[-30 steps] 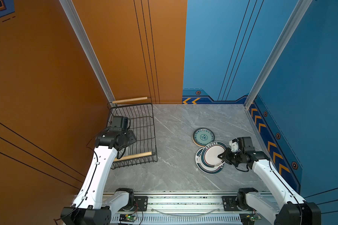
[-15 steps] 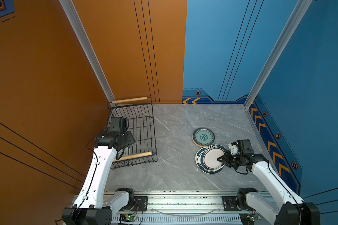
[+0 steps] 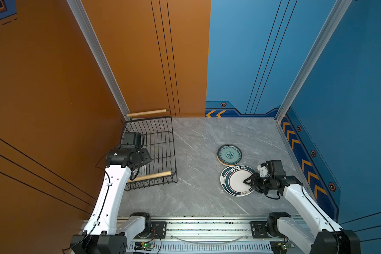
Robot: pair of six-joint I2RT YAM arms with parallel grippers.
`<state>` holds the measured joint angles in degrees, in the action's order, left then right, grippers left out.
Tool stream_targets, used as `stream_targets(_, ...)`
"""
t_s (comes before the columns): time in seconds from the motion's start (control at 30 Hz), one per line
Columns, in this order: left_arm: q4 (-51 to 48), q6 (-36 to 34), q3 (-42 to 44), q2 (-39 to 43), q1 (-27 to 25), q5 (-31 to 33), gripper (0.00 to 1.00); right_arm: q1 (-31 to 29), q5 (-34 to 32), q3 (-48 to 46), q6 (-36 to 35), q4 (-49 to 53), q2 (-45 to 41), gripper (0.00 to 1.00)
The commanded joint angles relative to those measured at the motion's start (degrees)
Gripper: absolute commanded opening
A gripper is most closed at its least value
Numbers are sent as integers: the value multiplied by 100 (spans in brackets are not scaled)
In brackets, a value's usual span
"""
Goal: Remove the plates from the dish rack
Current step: 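Lower the red-ring plate onto the red-ring stack and open the right gripper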
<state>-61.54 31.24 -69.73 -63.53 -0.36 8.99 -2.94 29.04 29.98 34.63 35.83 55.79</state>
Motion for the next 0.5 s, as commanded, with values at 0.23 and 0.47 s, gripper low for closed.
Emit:
stream_targets(0.23,-96,-120,89,-37,81,85,68,23,-493,43,-132,451,1,50)
stream_targets(0.47,-64,-141,144,-37,98,91,68,-130,-720,103,-93,503,71,57)
